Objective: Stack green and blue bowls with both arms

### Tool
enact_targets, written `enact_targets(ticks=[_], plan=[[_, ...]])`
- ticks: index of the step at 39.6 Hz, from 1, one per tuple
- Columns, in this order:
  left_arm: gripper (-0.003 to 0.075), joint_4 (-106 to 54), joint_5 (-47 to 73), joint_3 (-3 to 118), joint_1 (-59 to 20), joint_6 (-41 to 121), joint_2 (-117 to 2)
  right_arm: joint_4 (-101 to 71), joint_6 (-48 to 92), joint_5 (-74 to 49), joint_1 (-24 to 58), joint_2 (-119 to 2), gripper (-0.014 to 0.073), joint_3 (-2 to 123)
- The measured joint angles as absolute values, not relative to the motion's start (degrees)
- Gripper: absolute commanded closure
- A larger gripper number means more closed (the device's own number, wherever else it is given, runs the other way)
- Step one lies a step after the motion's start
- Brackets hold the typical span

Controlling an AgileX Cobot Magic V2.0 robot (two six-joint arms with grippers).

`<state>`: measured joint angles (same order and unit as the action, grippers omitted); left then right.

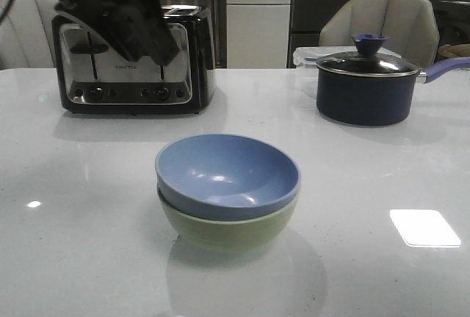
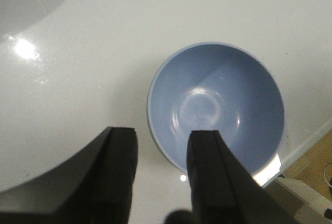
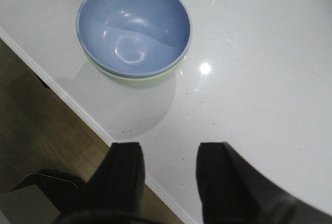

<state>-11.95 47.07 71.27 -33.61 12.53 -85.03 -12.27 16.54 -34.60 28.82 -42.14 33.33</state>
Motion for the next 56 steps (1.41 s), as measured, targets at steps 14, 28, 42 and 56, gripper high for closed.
enact_targets(ticks=[14, 28, 42, 56], plan=[[0.0389, -11.6, 48.8, 56.1, -33.6, 13.1, -63.6, -12.3, 16.5, -34.6, 28.8, -42.1, 0.0212, 33.3], [0.0389, -9.4, 52.1, 43.9, -33.6, 13.2, -44.5, -12.3, 16.5, -34.6, 28.8, -42.1, 0.0212, 33.3], [0.039, -1.1, 54.0, 39.0, -33.5, 7.3, -33.9, -12.3, 16.5, -34.6, 28.8, -42.1, 0.0212, 33.3], [0.0414, -0.8, 54.0, 39.0, -33.5, 7.0, -33.7, -12.3, 16.5, -34.6, 28.8, -42.1, 0.0484, 33.3]])
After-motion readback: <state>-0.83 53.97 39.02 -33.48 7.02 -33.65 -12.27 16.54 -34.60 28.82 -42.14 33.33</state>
